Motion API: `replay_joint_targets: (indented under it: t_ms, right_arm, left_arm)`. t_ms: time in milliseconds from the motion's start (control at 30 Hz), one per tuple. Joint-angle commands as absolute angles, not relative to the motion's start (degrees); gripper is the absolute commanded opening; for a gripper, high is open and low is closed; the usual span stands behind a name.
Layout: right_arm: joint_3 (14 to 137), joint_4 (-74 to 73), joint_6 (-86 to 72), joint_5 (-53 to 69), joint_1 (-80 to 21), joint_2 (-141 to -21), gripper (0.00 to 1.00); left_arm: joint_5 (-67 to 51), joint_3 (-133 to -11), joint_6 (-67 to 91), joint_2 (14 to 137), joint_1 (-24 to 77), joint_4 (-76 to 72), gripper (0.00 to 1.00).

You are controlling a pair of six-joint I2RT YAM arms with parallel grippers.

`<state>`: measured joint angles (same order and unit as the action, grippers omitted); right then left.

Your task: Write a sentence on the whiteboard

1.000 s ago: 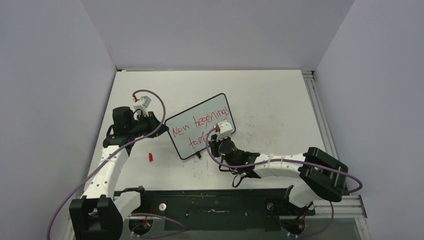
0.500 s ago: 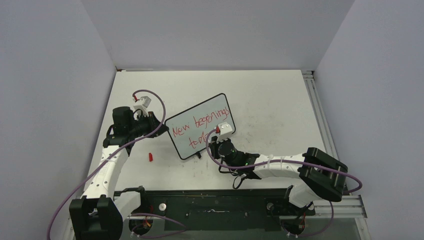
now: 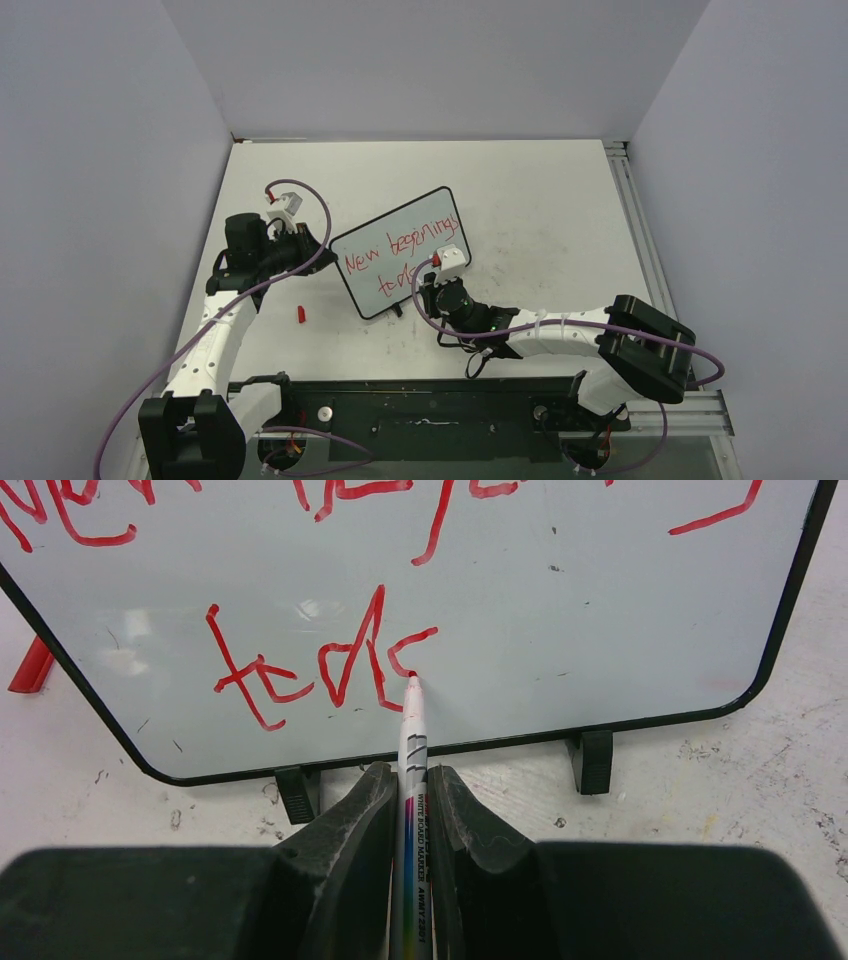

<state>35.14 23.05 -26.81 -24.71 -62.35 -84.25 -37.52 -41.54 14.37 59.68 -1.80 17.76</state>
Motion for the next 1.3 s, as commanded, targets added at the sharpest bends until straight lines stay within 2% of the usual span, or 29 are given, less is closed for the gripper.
replay_joint_targets:
  t_ms: [0, 700, 1267]
  right_arm:
    - [36.83, 23.55, -25.80, -27.24, -62.01, -83.33, 0.05]
    - [39.29, 24.24, -23.15, -26.40, -60.38, -82.59, 0.05]
    - [36.13, 24.50, -26.86, -25.41, -62.08, -84.19, 0.05]
  left_arm:
    - [-38.59, -42.01, 14.33, 58.66, -1.36, 16.52, 0.00]
    - [-38.72, -41.96, 14.33, 58.66, -1.32, 16.51, 0.00]
    - [-38.85, -42.09, 14.33, 58.69, -1.31, 16.34, 0.00]
